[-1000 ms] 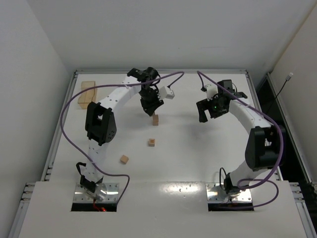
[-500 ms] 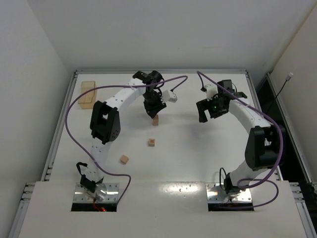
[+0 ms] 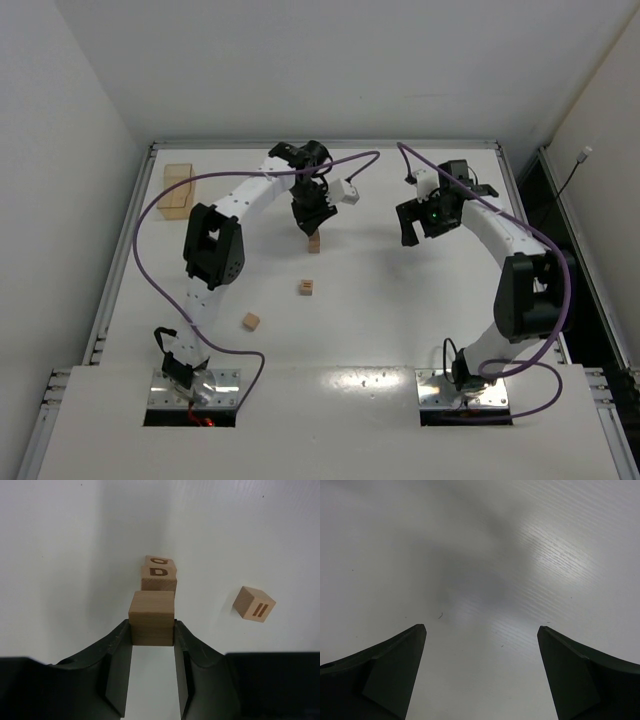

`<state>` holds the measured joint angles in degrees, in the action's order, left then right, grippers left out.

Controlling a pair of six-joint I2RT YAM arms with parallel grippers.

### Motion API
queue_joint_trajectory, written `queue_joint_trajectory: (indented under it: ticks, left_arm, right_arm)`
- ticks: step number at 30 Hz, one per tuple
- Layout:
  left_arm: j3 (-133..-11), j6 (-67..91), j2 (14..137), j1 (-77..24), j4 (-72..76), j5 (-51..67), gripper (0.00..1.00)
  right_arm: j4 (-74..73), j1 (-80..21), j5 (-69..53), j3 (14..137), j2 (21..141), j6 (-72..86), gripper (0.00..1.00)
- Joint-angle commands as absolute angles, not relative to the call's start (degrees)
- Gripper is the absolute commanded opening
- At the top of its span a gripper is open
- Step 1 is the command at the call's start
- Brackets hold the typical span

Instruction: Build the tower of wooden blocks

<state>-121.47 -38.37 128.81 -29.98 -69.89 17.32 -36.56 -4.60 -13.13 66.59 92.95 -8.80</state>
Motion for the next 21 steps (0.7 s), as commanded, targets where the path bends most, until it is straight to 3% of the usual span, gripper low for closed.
queue_joint_trajectory:
  ticks: [1, 21]
  left_arm:
    - [-124.3, -39.5, 129.5, -30.2, -69.6, 18.0, 0.00]
    - [-124.3, -38.9, 131.6, -30.8, -70.1, 18.5, 0.00]
  right_arm:
    - [-36.2, -4.3, -13.9, 69.0, 93.5, -9.0, 0.91]
    - [-36.7, -4.3, -13.9, 69.5, 94.6, -9.0, 0.91]
